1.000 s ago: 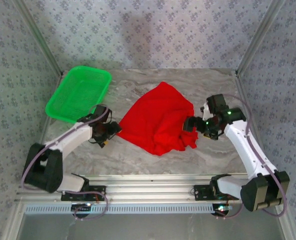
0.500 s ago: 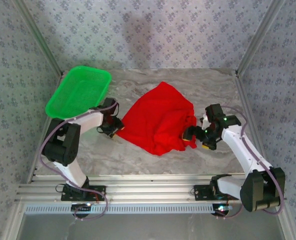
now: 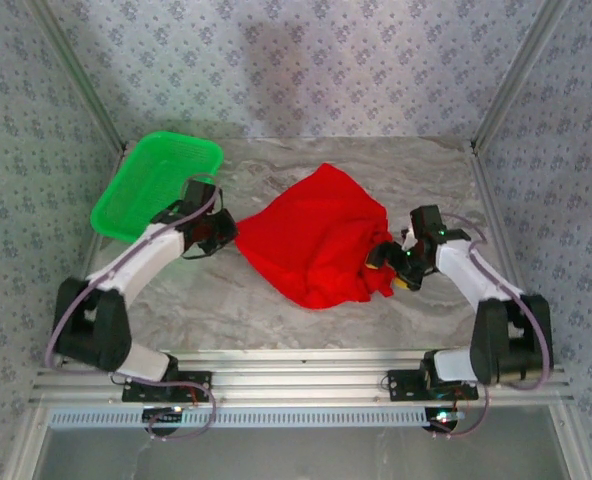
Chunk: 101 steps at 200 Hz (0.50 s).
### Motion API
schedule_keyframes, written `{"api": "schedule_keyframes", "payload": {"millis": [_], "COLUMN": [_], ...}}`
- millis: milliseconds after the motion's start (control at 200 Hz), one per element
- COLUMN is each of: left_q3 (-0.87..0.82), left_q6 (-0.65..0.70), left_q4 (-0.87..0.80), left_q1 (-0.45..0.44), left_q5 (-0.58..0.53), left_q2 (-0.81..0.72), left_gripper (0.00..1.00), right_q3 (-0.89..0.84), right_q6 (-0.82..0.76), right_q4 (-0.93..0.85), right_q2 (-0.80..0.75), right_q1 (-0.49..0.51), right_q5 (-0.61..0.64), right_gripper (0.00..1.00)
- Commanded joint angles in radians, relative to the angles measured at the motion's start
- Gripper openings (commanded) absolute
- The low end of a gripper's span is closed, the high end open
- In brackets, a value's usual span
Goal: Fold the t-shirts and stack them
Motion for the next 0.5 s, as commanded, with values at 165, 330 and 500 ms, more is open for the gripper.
{"api": "schedule_keyframes", "payload": {"millis": [165, 330, 500], "left_q3": [-0.015, 0.022, 0.026], "left_q6": [0.042, 0.099, 0.119], "left_q4": [-0.157, -0.251, -0.246], "left_q1": [0.107, 0.209, 0.255], "left_q5": [-0.023, -0.012, 0.025], "left_q2": [-0.229, -0.321, -0.341], "left_gripper": [0.0, 0.0, 0.0], "right_q3": [0.18, 0.391, 0.476], "right_q6": [-0.017, -0.143, -0.238], "right_q4": [-0.075, -0.294, -0.439], "right_q2": [0.132, -0.029, -0.1], "right_q1": [-0.027, -0.068, -0.084], "right_q5": [0.108, 0.192, 0.219], "right_gripper": [0.0, 0.0, 0.0]}}
